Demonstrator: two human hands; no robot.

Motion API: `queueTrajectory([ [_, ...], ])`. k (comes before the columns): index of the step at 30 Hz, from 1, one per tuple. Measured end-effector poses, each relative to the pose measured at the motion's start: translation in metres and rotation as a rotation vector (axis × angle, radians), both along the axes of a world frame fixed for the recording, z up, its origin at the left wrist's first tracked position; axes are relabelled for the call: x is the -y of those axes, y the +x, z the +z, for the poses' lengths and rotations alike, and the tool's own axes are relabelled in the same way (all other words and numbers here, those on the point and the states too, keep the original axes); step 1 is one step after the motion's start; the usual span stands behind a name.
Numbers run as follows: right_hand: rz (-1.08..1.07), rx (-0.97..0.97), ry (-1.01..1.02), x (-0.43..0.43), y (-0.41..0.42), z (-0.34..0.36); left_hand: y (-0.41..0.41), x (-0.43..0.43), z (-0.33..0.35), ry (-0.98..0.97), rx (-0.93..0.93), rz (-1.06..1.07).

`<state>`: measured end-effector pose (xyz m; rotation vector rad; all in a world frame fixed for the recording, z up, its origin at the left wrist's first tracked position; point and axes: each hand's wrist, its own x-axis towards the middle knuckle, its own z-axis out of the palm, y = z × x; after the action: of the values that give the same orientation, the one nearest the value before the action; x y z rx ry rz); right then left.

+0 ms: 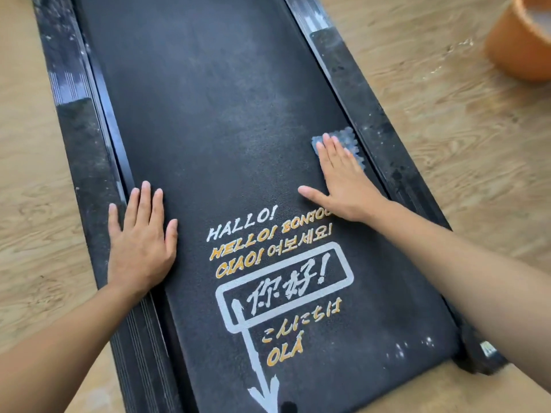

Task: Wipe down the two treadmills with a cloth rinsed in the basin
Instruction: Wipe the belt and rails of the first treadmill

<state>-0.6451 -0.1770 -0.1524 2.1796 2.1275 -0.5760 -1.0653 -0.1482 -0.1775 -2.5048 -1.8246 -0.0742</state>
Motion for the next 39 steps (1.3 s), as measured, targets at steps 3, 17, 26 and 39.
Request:
queueTrajectory([
  [3, 0.094, -0.01, -0.009, 0.107, 0.011, 0.007, -0.001, 0.001, -0.001, 0.016, -0.003, -0.002],
  [17, -0.001, 0.073, 0.033, 0.032, 0.01, -0.002, -0.001, 0.001, -0.003, 0.012, 0.033, 0.002],
  [26, 0.085, 0.044, -0.031, 0.268, -0.013, 0.01, 0.003, 0.001, 0.0, 0.0, 0.043, 0.004],
  [39, -0.046, 0.017, -0.036, -0.02, -0.003, 0.005, 0.006, 0.001, 0.004, -0.143, -0.051, -0.009],
])
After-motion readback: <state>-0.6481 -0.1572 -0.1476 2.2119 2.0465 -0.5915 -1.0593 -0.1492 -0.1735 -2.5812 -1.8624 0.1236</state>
